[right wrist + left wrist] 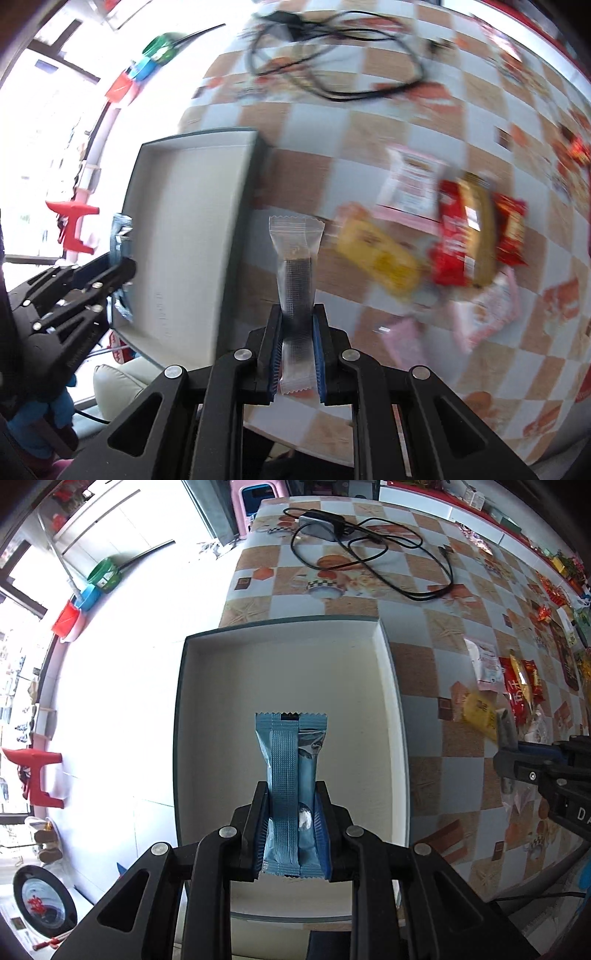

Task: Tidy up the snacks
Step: 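Carry both snacks to the white tray and release them inside, then grasp the yellow rice cake pack with the left tool while the right tool grasps the pink Crispy Cranberry pack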

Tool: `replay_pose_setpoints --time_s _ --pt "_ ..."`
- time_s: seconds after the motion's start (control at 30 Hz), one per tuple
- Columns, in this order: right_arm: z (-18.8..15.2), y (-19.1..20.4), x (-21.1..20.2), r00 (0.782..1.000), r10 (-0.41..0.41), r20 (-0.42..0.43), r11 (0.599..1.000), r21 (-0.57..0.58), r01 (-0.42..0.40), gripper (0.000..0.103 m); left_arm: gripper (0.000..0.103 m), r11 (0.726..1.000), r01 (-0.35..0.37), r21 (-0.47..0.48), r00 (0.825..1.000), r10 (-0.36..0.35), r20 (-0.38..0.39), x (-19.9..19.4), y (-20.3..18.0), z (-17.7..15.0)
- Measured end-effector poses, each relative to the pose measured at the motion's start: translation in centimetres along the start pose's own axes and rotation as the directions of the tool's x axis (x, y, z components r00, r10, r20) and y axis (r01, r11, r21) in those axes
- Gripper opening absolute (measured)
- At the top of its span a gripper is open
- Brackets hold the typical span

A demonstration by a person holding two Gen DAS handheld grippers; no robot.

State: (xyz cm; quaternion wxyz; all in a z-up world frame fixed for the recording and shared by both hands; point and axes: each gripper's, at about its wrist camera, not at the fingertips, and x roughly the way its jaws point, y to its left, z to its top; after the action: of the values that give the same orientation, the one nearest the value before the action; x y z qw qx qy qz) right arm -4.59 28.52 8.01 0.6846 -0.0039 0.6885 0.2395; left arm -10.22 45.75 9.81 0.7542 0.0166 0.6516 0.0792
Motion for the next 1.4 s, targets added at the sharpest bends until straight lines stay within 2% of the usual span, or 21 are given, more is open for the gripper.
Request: replay_pose_setpoints --time_s 0.3,0.87,0.9,0.93,1.0,1.03,1.07,1.1,1.13,1.2,1.23,1.27,1.4 --pt "2.0 5.7 2.8 0.999 0.027 -0.045 0.996 -0.083 -0.030 0.016 0.025 0.999 -0.003 -0.053 0.999 0.000 -0.038 1.5 2.6 -1.4" --pt "3.0 9.6 6.4 0.989 0.045 -0.144 0.989 -0.133 -0.064 0.016 0.026 0.998 0.008 -0.059 0.991 -0.016 -0.135 5.1 3.1 -3.2" --pt "3.0 9.7 6.7 0.988 0.041 -0.150 0.989 -0.135 -0.062 0.016 0.027 0.998 0.010 -0.060 0.991 -0.018 -0.136 5.2 3.1 -3.3" --pt "3.0 9.8 6.9 0.986 0.039 -0.160 0.989 -0.135 -0.061 0.017 0.033 0.998 0.010 -0.058 0.991 -0.018 -0.136 5.3 3.0 -3.4" --pt "3.0 9.8 7.2 0.984 0.035 -0.177 0.990 -0.131 -0.059 0.018 0.054 0.998 0.004 -0.056 0.991 -0.012 -0.134 5.1 3.1 -3.6" --pt "2.9 9.8 7.3 0.984 0.024 -0.179 0.990 -0.132 -0.048 0.022 0.070 0.998 -0.004 -0.058 0.992 -0.004 -0.127 4.9 3.1 -3.6" --pt "2.9 9.8 7.3 0.984 0.012 -0.179 0.990 -0.134 -0.036 0.027 0.078 0.998 -0.012 -0.059 0.993 0.005 -0.117 4.7 3.1 -3.6" --pt "2.9 9.8 7.3 0.984 0.003 -0.177 0.990 -0.135 -0.027 0.045 0.079 0.998 -0.018 -0.058 0.995 0.012 -0.103 4.4 3.1 -3.6" --pt "2.8 9.7 7.2 0.986 -0.008 -0.168 0.991 -0.135 -0.015 0.069 0.080 0.998 -0.020 -0.055 0.995 0.015 -0.096 4.3 3.1 -3.6" --pt "2.6 9.4 6.7 0.989 -0.029 -0.144 0.991 -0.135 0.010 0.092 0.080 0.998 -0.035 -0.047 0.995 0.031 -0.090 4.1 2.9 -3.4" --pt "2.5 9.2 6.5 0.990 -0.041 -0.133 0.991 -0.133 0.023 0.099 0.080 0.998 -0.042 -0.042 0.996 0.038 -0.086 3.9 2.8 -3.3" --pt "2.5 9.0 6.2 0.991 -0.057 -0.124 0.991 -0.129 0.041 0.101 0.080 0.998 -0.045 -0.037 0.996 0.042 -0.082 3.8 2.7 -3.2" --pt "2.1 7.4 5.4 0.991 -0.082 -0.110 0.992 -0.105 0.070 0.102 0.080 0.999 -0.041 -0.025 0.997 0.039 -0.073 3.4 1.8 -2.8"
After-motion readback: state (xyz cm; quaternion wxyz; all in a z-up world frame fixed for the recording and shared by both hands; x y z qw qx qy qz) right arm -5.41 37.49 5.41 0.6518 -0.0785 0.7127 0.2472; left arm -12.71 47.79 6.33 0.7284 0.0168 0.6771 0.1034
